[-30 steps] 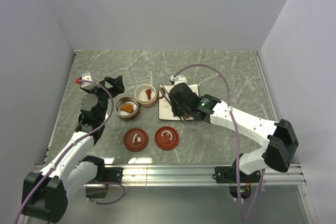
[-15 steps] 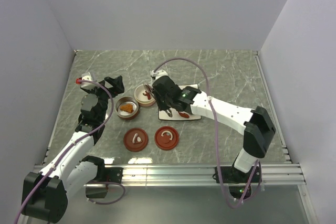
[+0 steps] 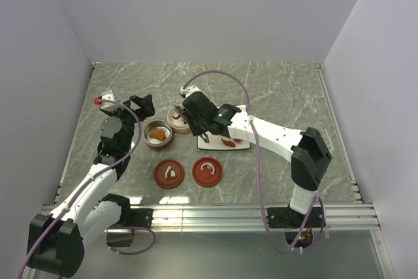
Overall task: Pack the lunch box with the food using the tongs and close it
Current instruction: Place the food into the lunch box
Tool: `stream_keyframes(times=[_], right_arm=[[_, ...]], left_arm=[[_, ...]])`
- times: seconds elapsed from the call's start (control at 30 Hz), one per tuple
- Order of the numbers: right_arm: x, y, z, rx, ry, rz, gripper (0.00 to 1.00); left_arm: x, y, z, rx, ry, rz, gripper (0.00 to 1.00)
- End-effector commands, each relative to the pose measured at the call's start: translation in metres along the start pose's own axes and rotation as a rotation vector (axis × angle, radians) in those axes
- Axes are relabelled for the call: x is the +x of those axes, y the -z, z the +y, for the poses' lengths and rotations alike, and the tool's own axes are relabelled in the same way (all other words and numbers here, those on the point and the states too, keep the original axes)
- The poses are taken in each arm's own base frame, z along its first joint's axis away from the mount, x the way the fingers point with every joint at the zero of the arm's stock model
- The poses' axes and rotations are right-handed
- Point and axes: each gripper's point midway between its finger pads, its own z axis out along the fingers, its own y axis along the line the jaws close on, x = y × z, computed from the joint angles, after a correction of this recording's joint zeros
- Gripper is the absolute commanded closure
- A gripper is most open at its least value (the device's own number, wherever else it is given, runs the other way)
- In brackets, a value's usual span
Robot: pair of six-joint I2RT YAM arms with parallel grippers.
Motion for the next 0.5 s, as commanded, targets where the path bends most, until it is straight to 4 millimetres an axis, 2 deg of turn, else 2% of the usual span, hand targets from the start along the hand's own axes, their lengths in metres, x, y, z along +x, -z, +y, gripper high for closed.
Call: stream_keyframes(times=[0.0, 0.27, 0.47], right_arm=[[-0.023, 0.002, 0.010, -0.029, 0.013, -0.056, 0.78], [-0.019, -0.004, 0.008, -0.012, 0.018, -0.041, 0.78], [-0.018, -0.009, 0.006, 0.011, 0.022, -0.031, 0.68]], left_arm=[[-0.008, -0.002, -0.004, 0.019, 0.016, -0.032, 0.01], [-0.007, -0.003, -0.004, 0.018, 0.017, -0.031, 0.01], [-0.007, -0.003, -0.004, 0.020, 0.015, -0.028, 0.00]])
